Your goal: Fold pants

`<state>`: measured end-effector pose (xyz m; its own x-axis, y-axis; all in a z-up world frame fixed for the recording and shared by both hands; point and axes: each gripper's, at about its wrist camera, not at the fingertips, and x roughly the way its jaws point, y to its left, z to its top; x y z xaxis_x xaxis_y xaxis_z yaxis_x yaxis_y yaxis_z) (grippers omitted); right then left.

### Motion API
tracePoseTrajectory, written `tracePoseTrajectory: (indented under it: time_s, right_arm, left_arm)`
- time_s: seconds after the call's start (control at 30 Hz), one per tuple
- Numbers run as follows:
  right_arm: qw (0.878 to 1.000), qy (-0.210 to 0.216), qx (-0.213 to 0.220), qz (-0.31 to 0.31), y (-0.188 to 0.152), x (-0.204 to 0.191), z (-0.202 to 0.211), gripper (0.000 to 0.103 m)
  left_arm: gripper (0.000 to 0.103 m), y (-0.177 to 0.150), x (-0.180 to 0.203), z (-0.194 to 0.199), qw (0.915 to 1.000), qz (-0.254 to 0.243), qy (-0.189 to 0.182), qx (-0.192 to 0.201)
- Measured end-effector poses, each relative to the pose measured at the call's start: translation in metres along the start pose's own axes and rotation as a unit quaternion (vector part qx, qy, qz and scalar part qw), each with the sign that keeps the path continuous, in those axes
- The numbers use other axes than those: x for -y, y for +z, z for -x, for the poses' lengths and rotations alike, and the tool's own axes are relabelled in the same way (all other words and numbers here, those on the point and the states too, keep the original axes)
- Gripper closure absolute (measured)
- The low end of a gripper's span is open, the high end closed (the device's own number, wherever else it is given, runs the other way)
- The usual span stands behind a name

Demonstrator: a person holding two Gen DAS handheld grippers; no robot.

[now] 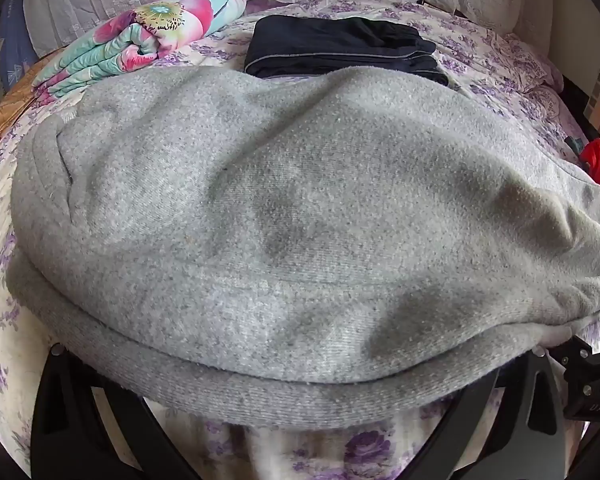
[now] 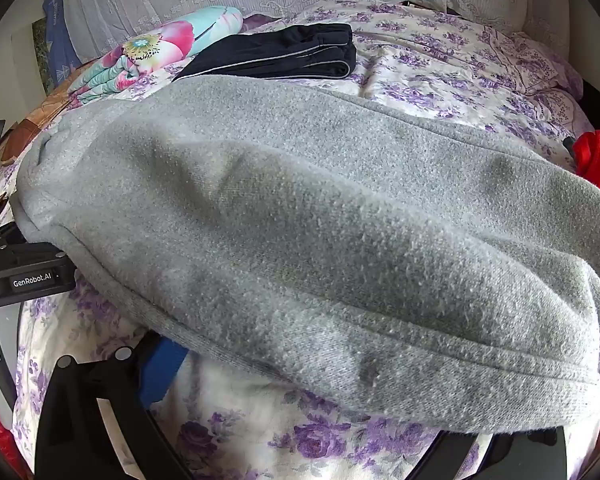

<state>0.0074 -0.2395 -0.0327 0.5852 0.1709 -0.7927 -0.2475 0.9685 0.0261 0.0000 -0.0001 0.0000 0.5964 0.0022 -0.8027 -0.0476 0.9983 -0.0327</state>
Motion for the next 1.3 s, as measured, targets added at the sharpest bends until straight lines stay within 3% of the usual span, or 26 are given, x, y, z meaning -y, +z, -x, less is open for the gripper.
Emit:
tracePoseTrajectory:
  time_s: [1.3]
  right_arm:
    - [1.000, 0.000, 0.000, 0.000, 0.0004, 0.0001, 0.0003, 0.003]
  left_arm:
    - [0.004, 0.0000, -0.0001, 0.0000, 1.0000, 0.001, 0.000, 0.000]
